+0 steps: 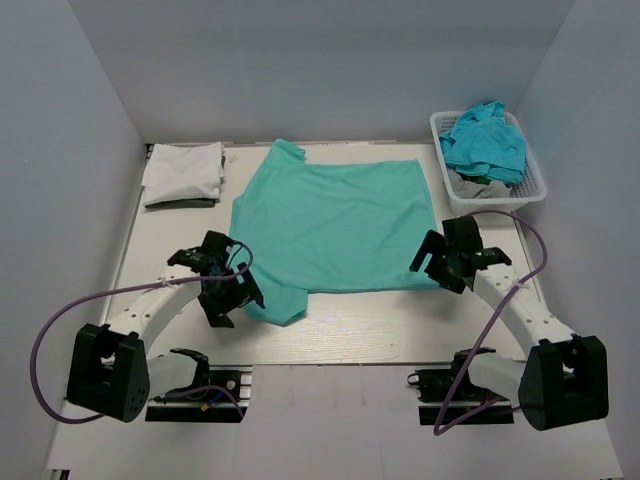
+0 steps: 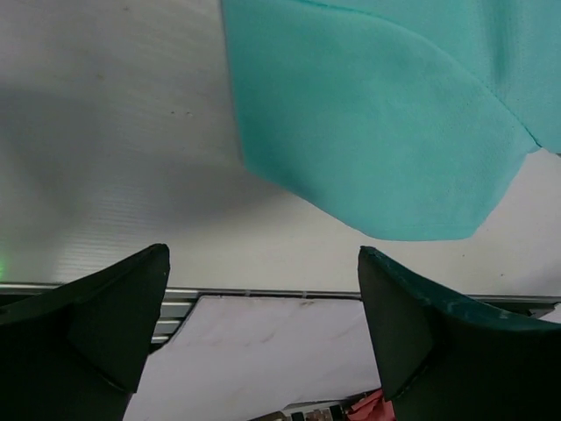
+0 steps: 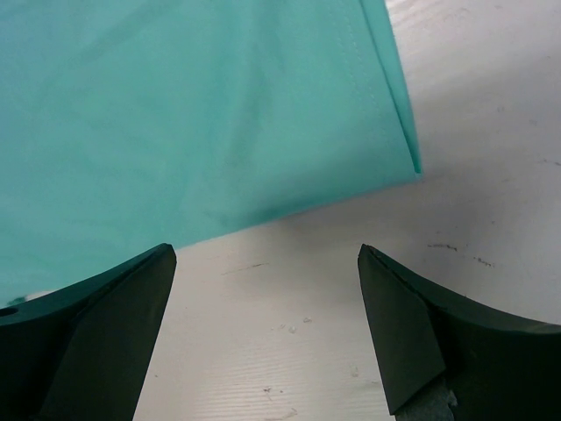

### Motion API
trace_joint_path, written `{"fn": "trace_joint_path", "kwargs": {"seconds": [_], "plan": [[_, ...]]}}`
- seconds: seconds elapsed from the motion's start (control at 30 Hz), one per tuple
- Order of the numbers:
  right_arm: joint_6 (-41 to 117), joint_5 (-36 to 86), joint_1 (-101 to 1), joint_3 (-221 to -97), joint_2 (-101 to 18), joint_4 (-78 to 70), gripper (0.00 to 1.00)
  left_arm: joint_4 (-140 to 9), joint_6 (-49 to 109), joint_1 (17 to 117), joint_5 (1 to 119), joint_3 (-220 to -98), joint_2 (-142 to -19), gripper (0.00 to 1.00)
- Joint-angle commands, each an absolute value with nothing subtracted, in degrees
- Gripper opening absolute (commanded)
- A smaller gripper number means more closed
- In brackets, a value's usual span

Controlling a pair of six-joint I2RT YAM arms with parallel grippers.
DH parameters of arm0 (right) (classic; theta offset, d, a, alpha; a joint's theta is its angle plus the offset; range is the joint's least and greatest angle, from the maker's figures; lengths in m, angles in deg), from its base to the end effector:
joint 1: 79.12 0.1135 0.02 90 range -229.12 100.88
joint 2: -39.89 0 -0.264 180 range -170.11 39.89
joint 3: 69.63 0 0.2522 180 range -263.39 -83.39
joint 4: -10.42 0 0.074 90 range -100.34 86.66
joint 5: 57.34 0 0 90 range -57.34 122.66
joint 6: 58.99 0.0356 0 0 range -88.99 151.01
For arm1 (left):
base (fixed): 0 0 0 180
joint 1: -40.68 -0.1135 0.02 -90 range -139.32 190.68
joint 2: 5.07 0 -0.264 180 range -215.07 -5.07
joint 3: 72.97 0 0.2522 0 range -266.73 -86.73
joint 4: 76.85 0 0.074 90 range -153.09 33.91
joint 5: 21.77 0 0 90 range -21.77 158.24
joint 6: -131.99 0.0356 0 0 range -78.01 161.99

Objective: Fold and stack the t-shirts
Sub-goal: Grap the side of the flattened tshirt closest away from the robot with both arms

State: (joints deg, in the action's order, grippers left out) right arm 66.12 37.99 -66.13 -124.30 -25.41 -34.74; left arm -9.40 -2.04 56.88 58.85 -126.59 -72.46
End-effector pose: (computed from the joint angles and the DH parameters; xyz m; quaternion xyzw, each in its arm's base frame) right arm 0.2142 0.0460 0.2163 0.1966 0.9344 0.0792 0.2864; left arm 0.1713 -0.0558 0.1893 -0.2329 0.9661 -0.1088 0.0251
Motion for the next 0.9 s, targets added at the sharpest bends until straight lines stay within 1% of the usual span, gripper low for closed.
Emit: {"fn": "trace_joint_path", "kwargs": {"seconds": [0.0,0.1,0.17,0.2,0.23,0.33,0.37,0.47,0.57,0.67,0.7,0.87], "plan": [[71.44,40.92,-66.82,-123.56,-24.01,-32.7,0.9,-13.78,-5.38,58.07,57.07,-125.06,-72.82,0.97],[71.88,41.45,-67.43,-123.56,-25.24,-32.78,0.9,-16.58,-6.61,58.61,58.12,-122.87,-74.76,0.92],[72.23,41.19,-67.61,-124.08,-26.55,-32.96,0.9,-18.62,-8.54,59.13,58.13,-119.53,-75.29,0.83],[72.32,41.01,-67.78,-124.0,-26.82,-32.79,0.9,-21.92,-8.55,59.13,58.13,-118.47,-75.29,0.78],[72.32,40.75,-68.13,-124.0,-27.17,-32.61,0.9,-23.26,-8.55,59.13,57.26,-117.85,-75.99,0.71],[72.32,39.43,-68.49,-123.04,-27.79,-31.29,0.9,-25.21,-9.16,59.13,58.47,-119.24,-78.88,0.57],[72.23,39.08,-68.4,-122.86,-28.22,-31.2,0.9,-25.21,-8.64,59.13,59.18,-120.64,-79.76,0.55],[71.88,38.64,-68.84,-121.98,-28.31,-31.29,0.9,-26.09,-7.59,59.13,59.18,-121.18,-83.54,0.54],[70.92,38.2,-69.1,-121.45,-28.23,-31.9,0.9,-24.6,-6.88,59.13,59.7,-123.54,-86.97,0.47],[70.3,38.81,-69.28,-121.36,-26.91,-33.05,0.9,-22.22,-6.88,59.13,60.24,-124.17,-86.28,0.47],[69.95,38.73,-69.28,-121.45,-26.39,-33.22,0.9,-22.22,-6.88,59.13,60.24,-124.17,-84.19,0.49],[68.71,38.55,-69.46,-121.27,-25.59,-32.96,0.9,-19.85,-6.88,59.13,60.93,-124.17,-80.21,0.52]]}}
